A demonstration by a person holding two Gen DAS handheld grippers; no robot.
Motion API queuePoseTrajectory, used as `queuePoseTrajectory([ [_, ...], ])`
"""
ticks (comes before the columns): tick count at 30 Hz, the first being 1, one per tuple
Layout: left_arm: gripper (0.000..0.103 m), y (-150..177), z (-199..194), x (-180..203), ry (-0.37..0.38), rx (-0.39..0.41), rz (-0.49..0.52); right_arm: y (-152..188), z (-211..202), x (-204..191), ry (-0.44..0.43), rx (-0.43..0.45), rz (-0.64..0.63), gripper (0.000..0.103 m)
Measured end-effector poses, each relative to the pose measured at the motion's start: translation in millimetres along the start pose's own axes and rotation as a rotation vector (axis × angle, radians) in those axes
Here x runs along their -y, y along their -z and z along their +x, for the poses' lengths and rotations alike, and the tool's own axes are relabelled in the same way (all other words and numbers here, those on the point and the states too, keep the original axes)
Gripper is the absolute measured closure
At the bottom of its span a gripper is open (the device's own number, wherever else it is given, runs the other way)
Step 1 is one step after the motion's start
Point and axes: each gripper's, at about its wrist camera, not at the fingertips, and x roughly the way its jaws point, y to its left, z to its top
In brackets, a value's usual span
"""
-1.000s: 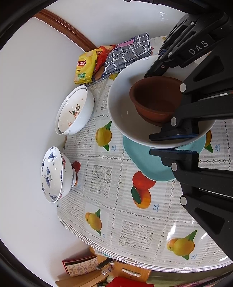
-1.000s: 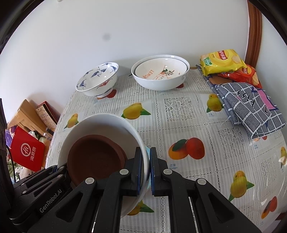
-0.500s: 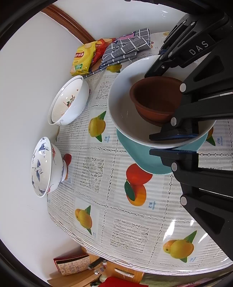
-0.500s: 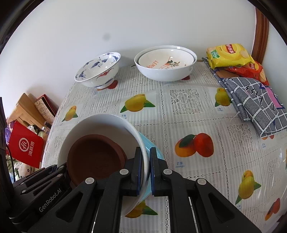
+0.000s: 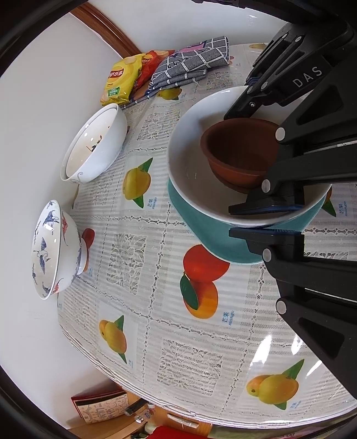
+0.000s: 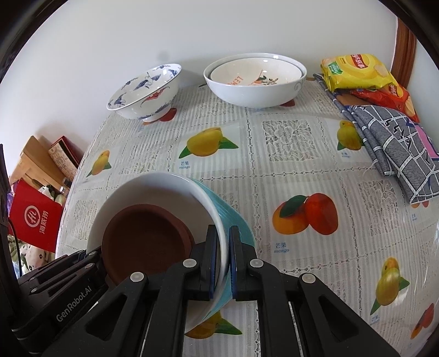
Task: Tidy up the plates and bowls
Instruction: 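Lower the white bowl onto the light-blue plate stack with both grippers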
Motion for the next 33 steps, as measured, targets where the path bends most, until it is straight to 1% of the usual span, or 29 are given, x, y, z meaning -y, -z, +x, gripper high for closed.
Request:
queuePoseTrajectory([
  [10,0.094,1.4,13.9,-3.4,-0.009,-0.022,-0.004,4.7,18.8,2.9,-0.001,-0.039,0.004,0.095],
  [19,0.094,1.0,13.5,-3.1,-0.012,-0.009,0.008,6.1,20.0,2.7,-0.004,-0.027,-0.009,0.095],
  [27,0.094,0.6,13.7,-3.8,-0.003,-0.018,0.010,6.4,19.4,1.6,0.001,-0.028,-0.040,0.095],
  [31,0.093,0.4,12.8,-3.7,-0.003,-0.023,0.010,6.5,18.9,-2.1,0.027,-0.026,-0.066,0.095],
  [33,0.093,0.4,11.7,-3.8,0.000,-0.025,0.013,6.0,18.5,-2.4,0.027,-0.028,-0.075,0.094],
])
